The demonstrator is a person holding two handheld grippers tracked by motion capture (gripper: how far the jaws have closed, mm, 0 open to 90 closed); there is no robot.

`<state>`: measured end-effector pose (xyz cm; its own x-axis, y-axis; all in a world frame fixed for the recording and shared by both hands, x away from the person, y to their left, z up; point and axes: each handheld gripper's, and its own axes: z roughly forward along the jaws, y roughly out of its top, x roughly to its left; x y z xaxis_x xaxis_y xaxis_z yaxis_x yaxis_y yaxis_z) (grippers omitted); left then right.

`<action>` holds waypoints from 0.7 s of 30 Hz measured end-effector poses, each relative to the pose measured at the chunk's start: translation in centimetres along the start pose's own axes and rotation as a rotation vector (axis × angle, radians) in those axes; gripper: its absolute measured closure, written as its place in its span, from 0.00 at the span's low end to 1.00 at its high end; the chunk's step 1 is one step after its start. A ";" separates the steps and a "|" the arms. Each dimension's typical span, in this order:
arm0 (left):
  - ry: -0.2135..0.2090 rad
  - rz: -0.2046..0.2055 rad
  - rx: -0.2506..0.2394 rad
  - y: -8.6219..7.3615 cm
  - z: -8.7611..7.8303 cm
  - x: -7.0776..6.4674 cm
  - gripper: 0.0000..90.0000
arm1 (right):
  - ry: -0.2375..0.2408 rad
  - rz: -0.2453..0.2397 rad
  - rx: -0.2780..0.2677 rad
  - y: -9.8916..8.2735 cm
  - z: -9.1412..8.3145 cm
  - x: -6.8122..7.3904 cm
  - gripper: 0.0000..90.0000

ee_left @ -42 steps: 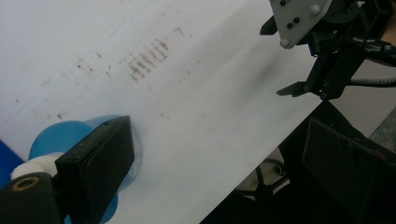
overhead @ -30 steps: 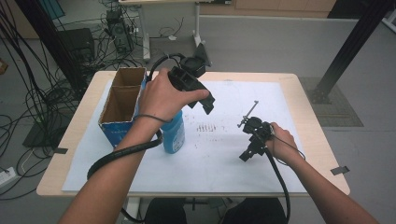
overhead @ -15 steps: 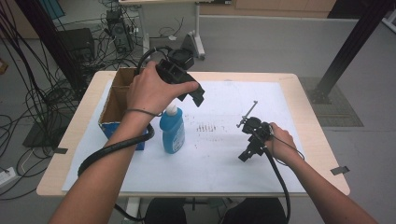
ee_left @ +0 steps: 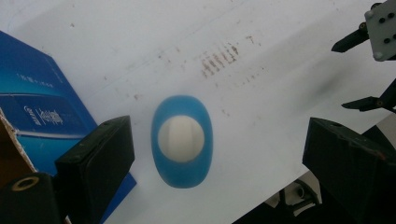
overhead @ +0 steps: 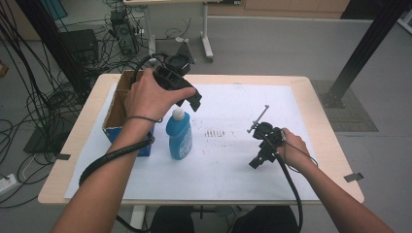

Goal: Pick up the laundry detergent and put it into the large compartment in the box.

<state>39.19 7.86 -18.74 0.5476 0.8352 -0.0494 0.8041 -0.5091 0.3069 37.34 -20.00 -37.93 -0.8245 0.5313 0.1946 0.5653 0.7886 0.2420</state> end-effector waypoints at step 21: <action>0.042 -0.011 0.043 -1.1 3.9 0.6 0.10 | 0.003 -0.008 0.005 -0.1 0.0 0.2 0.08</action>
<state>39.56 8.09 -22.79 0.5291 0.8484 -0.0124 0.8199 -0.5075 0.2649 37.12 -19.92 -37.93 -0.8289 0.5241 0.1957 0.5586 0.7945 0.2383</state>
